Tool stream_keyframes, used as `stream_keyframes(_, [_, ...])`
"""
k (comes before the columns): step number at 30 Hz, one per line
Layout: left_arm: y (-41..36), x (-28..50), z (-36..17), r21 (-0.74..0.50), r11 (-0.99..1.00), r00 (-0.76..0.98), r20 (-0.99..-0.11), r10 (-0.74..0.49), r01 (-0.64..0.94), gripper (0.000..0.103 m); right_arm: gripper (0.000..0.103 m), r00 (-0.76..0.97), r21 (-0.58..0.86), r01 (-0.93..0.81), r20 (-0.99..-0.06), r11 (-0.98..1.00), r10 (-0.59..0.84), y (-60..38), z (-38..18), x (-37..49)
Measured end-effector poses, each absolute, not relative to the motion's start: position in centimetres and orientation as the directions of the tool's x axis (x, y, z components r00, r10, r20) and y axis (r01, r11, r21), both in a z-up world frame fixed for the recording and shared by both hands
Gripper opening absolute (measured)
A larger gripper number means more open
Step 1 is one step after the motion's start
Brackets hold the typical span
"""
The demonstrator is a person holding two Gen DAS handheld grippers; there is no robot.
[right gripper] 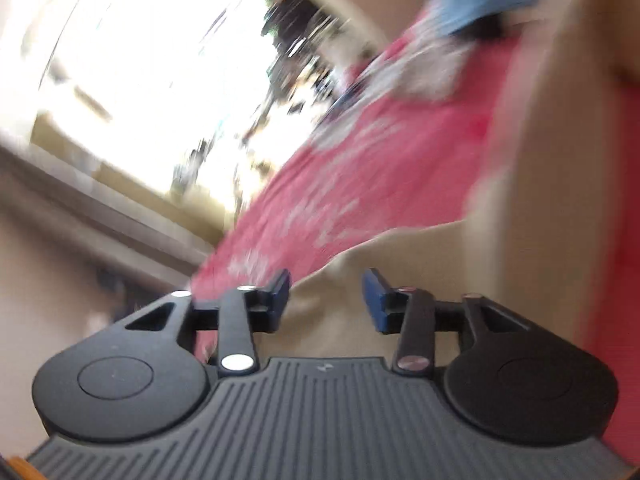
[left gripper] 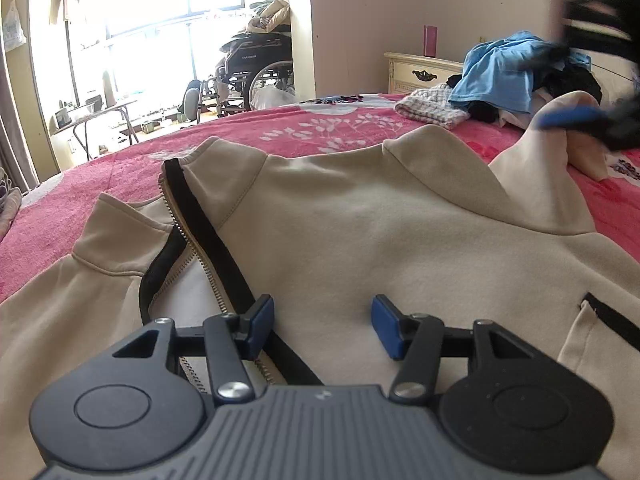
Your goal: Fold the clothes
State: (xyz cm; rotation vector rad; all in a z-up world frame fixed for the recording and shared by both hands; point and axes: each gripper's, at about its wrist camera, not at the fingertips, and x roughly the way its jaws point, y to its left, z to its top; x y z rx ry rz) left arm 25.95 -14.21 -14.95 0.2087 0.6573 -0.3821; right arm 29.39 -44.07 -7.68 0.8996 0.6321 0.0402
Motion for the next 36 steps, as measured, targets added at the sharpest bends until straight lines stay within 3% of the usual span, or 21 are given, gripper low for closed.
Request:
stream_keyframes(6, [-14.2,25.9,-14.9,0.075,0.910,0.727,-0.630,-0.274,0.407,0.056,0.059,0.877,0.812,0.419,-0.478,0.407,0.051,-55.7,-8.5,22.3])
stream_keyframes(9, [-14.2,25.9,-14.9,0.078,0.910,0.728,-0.630,-0.271,0.407,0.056,0.065,0.903,0.865,0.413,-0.431,0.284,-0.001,-59.4,-9.2,22.0])
stream_keyframes(14, [-14.2,25.8,-14.9,0.082,0.910,0.729,-0.630,-0.269,0.407,0.056,0.079,0.925,0.897,0.370,-0.381,0.241,-0.002,-62.2,-8.9,26.2])
stream_keyframes(16, [-14.2,25.8,-14.9,0.082,0.910,0.729,-0.629,-0.269,0.407,0.056,0.083,0.919,0.885,0.382,-0.395,0.265,-0.003,-62.7,-8.5,28.4])
stream_keyframes(19, [-14.3,25.8,-14.9,0.085,0.910,0.730,-0.630,-0.267,0.406,0.056,0.085,0.867,0.823,0.470,-0.498,0.318,0.010,-63.2,-8.9,32.1])
stream_keyframes(21, [-14.3,25.8,-15.0,0.085,0.910,0.729,-0.630,-0.267,0.406,0.056,0.071,0.839,0.789,0.516,-0.543,0.335,-0.013,-63.1,-9.3,33.0])
stream_keyframes(23, [-14.3,25.9,-15.0,0.085,0.910,0.729,-0.631,-0.267,0.406,0.056,0.008,0.832,0.773,0.530,-0.554,0.349,-0.038,-62.7,-9.5,33.1])
stream_keyframes(25, [-14.3,25.9,-14.9,0.083,0.910,0.728,-0.631,-0.267,0.406,0.056,0.006,0.839,0.741,0.514,-0.539,0.431,-0.074,-61.8,-7.9,32.7])
stream_keyframes(32, [-14.3,25.9,-14.8,0.083,0.911,0.725,-0.636,-0.263,0.404,0.056,0.006,0.961,0.646,0.172,-0.276,0.743,0.018,-54.6,2.5,24.5])
stream_keyframes(36, [-14.3,26.1,-14.4,0.086,0.910,0.715,-0.650,-0.258,0.407,0.056,0.006,0.974,0.423,-0.026,-0.195,0.906,0.119,-47.4,8.1,20.1])
